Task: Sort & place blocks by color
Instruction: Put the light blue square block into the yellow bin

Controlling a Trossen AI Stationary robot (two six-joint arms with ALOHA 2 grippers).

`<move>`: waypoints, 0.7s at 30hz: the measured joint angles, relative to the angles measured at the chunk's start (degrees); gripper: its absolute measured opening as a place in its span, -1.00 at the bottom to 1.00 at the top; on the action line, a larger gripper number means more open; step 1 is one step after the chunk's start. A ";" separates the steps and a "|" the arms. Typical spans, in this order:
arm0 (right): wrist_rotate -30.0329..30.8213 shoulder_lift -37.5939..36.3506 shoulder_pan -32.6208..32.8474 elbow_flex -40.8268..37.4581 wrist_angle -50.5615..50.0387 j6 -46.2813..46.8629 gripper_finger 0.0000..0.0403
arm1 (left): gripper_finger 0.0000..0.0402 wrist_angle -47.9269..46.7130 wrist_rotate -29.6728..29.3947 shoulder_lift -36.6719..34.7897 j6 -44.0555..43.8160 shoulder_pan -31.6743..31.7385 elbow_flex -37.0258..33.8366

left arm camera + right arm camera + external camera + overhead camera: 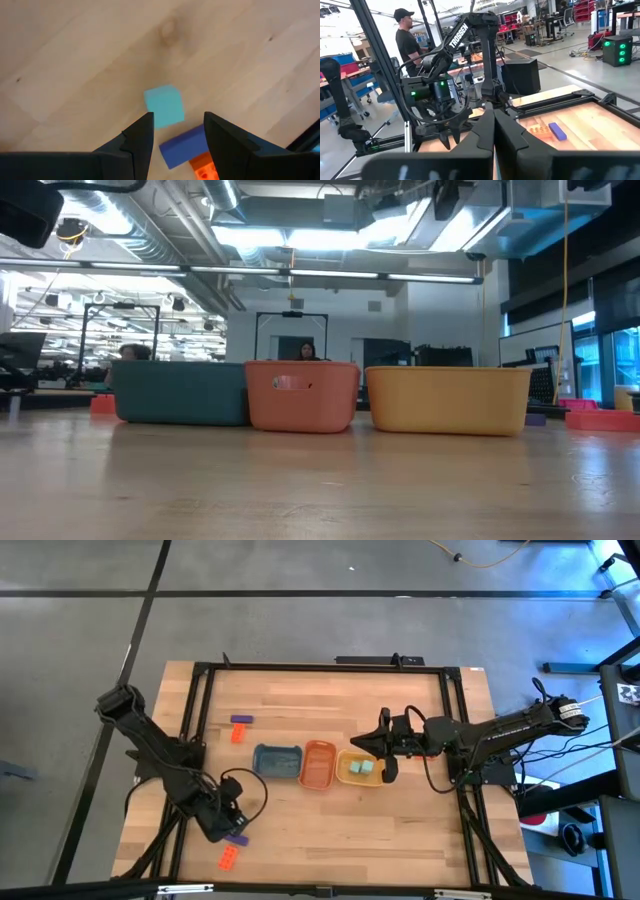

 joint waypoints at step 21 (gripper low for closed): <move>-1.47 0.00 0.00 0.00 -0.46 0.24 -0.98 | -0.18 0.19 3.19 6.83 -1.80 2.57 0.00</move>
